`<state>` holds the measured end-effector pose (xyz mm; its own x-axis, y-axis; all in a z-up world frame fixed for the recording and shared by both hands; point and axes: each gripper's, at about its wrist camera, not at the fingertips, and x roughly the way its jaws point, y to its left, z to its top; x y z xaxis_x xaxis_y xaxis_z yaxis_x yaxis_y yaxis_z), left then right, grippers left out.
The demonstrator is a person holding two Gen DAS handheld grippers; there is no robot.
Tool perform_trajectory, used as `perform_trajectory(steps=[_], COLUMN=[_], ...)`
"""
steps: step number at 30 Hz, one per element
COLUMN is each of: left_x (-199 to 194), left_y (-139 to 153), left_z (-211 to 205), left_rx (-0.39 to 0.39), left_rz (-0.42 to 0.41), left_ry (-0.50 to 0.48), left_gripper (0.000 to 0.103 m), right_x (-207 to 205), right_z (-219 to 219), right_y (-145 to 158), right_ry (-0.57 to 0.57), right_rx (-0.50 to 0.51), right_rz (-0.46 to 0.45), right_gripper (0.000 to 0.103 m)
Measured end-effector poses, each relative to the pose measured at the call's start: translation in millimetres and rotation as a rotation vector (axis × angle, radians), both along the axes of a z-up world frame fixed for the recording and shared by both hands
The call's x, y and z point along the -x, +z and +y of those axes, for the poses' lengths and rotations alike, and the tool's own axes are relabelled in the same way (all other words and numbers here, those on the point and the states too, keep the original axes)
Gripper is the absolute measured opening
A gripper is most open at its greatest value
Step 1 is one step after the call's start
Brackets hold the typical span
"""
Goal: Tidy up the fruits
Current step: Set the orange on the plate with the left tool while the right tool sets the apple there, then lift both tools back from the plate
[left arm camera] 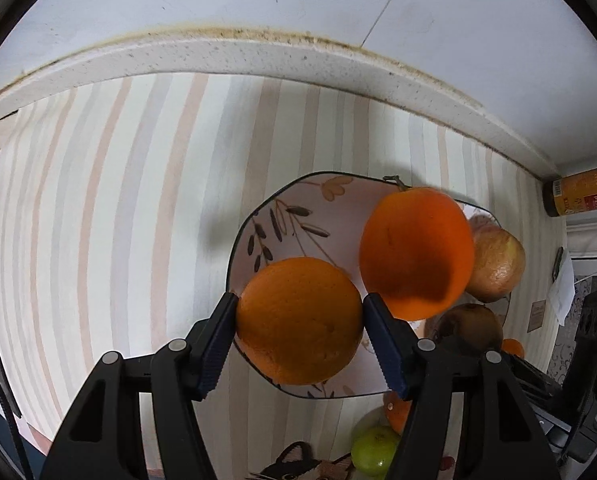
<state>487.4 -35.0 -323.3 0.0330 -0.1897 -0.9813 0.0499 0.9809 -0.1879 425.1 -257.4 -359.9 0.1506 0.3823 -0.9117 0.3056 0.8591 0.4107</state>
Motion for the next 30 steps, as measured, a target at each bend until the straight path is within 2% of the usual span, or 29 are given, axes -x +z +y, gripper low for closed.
perform_trajectory(steps=[8, 10, 12, 14, 16, 21, 25, 30], left_x=[2, 3, 3, 6, 11, 37, 63, 99], left_y=[-15, -14, -9, 1, 11, 34, 55, 79], left_z=[1, 3, 4, 6, 9, 5, 4, 0], left_rx=[-0.052, -0.056, -0.049, -0.063, -0.058, -0.110, -0.139, -0.133], left_rz=[0.044, 0.037, 0.001, -0.038, -0.058, -0.124, -0.182, -0.236], left_ry=[0.000, 0.001, 0.001, 0.001, 0.005, -0.032, -0.042, -0.039], left_gripper=[0.062, 0.062, 0.082, 0.092, 0.092, 0.092, 0.092, 0.092], right_x=[-10, -9, -9, -8, -5, 11, 35, 64], right_z=[-1, -4, -9, -9, -9, -5, -2, 4], right_y=[-3, 3, 10, 20, 30, 53, 76, 103], right_ry=[0.017, 0.011, 0.005, 0.017, 0.035, 0.063, 0.080, 0.079], right_rx=[-0.017, -0.003, 0.011, 0.058, 0.138, 0.294, 0.328, 0.376], right_rz=[0.023, 0.019, 0.014, 0.014, 0.005, -0.028, -0.069, -0.112], right_gripper=[0.072, 0.091, 0.093, 0.093, 0.096, 0.096, 0.096, 0.096])
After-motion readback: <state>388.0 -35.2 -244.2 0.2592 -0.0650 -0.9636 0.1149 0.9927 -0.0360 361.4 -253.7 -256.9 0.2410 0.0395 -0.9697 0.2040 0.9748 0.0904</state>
